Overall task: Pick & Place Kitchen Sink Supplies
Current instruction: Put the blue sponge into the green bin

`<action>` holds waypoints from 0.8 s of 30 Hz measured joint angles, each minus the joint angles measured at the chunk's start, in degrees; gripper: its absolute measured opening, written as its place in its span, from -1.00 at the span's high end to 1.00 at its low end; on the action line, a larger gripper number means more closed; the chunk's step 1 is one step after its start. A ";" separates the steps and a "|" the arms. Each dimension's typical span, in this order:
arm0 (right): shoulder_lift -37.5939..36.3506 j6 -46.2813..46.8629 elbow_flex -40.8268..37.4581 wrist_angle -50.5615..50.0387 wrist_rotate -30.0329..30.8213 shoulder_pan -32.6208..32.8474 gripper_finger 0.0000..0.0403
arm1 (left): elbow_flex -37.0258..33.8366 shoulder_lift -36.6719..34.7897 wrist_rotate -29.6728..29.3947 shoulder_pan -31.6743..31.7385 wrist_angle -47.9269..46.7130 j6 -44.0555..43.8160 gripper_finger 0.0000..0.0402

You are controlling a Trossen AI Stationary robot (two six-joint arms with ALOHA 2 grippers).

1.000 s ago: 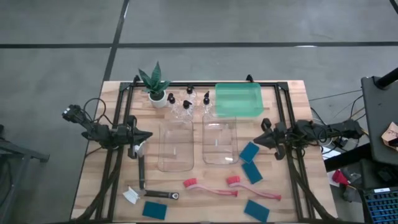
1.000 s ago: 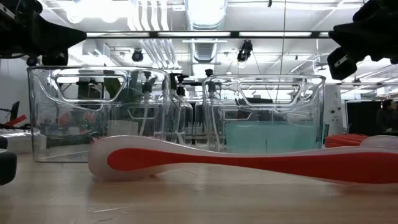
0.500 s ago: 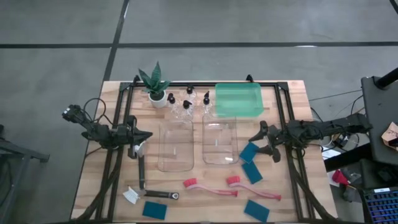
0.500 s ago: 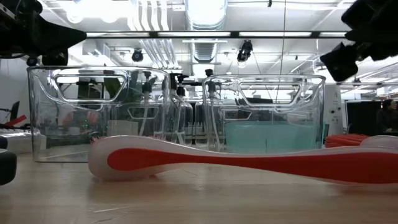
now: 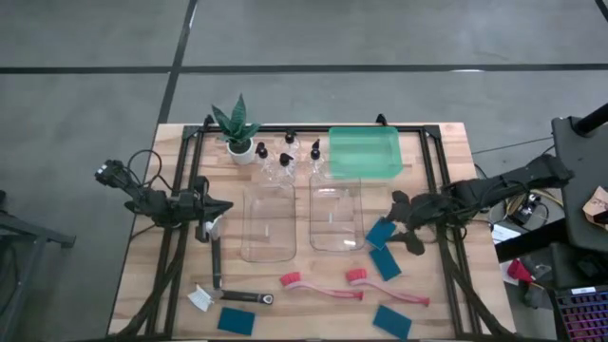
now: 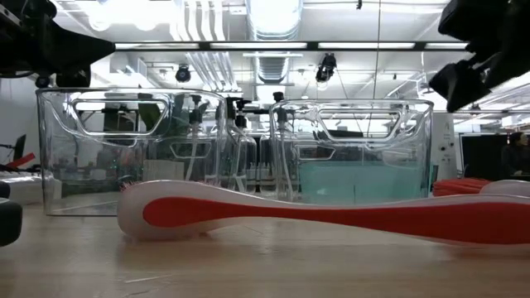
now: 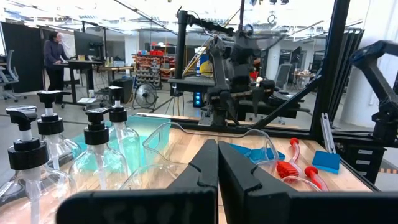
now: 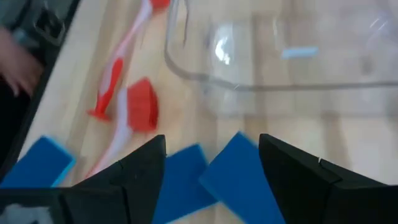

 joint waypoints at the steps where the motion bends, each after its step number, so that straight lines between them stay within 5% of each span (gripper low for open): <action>1: 1.96 0.59 0.72 -0.65 -0.03 0.73 -0.25 | 0.00 -0.01 -0.02 0.02 -0.02 -0.01 0.99; 12: 19.77 8.58 6.44 -5.23 1.32 4.39 -0.17 | -0.01 0.00 -0.01 0.01 -0.02 -0.01 0.99; 24: 31.37 15.08 6.33 -3.88 3.03 4.93 -0.11 | 0.00 -0.01 0.00 0.00 -0.15 0.00 0.99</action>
